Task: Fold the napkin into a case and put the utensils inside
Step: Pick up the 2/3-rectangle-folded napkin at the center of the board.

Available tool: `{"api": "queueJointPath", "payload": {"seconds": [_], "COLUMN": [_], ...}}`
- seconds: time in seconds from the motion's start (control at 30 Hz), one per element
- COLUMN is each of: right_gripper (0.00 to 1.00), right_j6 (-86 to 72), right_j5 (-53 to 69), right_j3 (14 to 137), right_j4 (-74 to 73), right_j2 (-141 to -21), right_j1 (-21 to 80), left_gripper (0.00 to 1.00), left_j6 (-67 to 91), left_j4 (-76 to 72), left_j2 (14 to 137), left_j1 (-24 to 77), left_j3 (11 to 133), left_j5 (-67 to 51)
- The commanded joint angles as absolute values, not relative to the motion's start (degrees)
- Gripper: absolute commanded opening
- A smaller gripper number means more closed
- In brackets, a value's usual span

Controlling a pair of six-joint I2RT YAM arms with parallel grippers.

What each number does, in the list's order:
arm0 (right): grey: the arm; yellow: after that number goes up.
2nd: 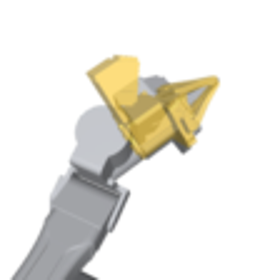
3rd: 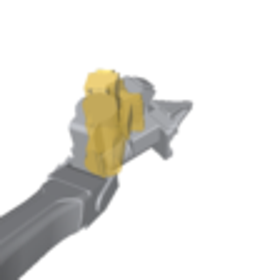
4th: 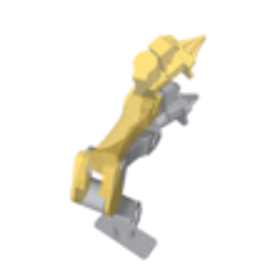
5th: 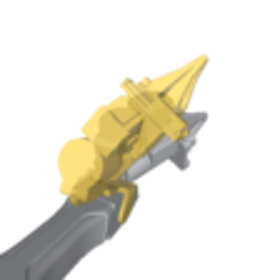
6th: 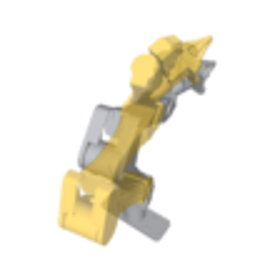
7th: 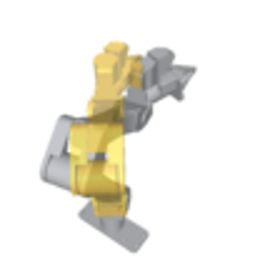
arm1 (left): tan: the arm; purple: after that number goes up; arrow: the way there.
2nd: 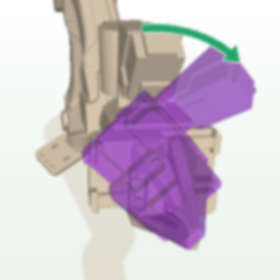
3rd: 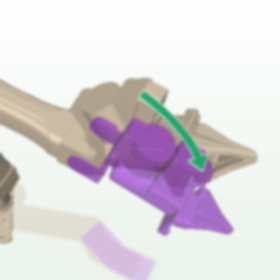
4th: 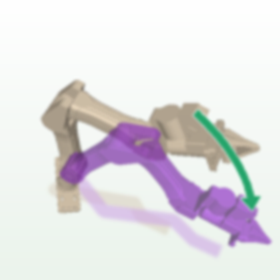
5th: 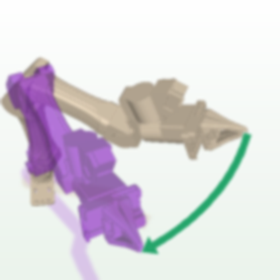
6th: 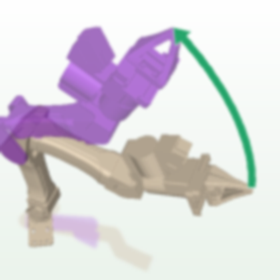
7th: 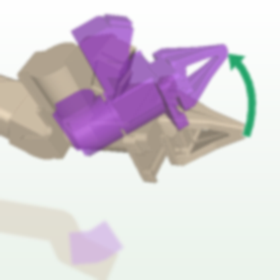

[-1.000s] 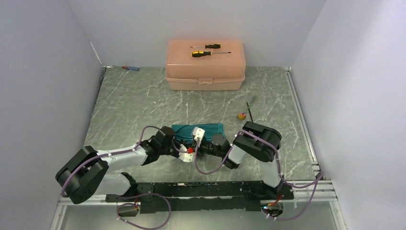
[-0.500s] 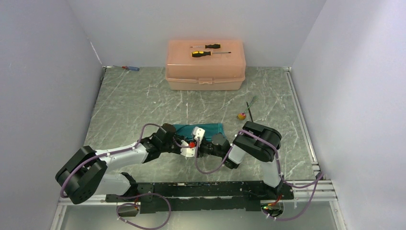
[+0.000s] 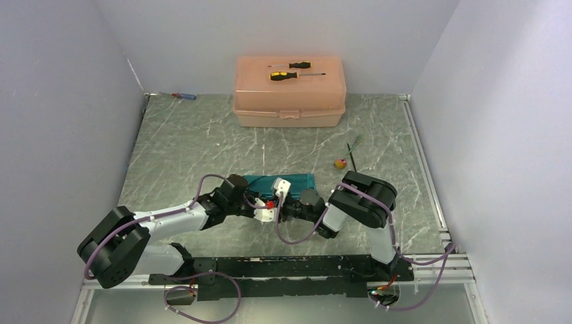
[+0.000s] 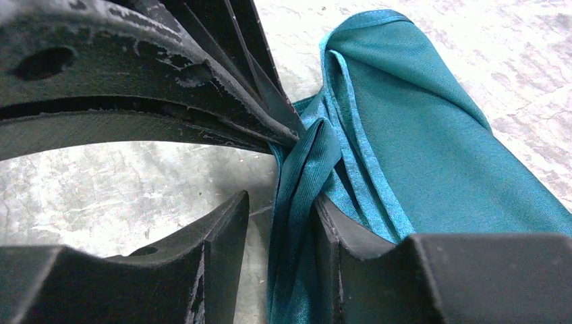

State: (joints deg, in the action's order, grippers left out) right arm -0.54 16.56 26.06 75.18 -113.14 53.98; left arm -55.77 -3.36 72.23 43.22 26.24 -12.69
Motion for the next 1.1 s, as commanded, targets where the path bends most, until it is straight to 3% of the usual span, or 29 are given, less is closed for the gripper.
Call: {"api": "queueJointPath", "payload": {"seconds": [0.0, 0.4, 0.6, 0.7, 1.07], "right_gripper": [0.44, 0.44, 0.29, 0.28, 0.48], "right_j6": [-2.1, -3.2, -3.7, -4.1, -4.1], "right_j5": [15.3, 12.2, 12.4, 12.3, 15.3], "right_j3": [27.2, 28.4, 28.3, 27.9, 26.7], "right_j4": [79.7, 84.1, 89.0, 90.8, 94.9], "right_j2": [-111.2, -113.1, -116.4, -117.9, -118.8], "right_j1": [53.9, 54.9, 55.0, 55.0, 55.1], "left_gripper": [0.03, 0.03, 0.03, 0.03, 0.05], "left_j6": [-54.4, -53.7, -53.0, -52.0, -49.8], "left_j4": [-4.1, -4.1, -4.5, -5.0, -4.2], "left_j2": [71.0, 70.8, 70.7, 70.8, 71.5], "left_j1": [43.5, 43.5, 43.5, 43.5, 43.5], "left_j3": [26.8, 26.2, 26.2, 26.9, 27.7], "left_j5": [-13.0, -12.4, -11.7, -10.8, -10.3]}}
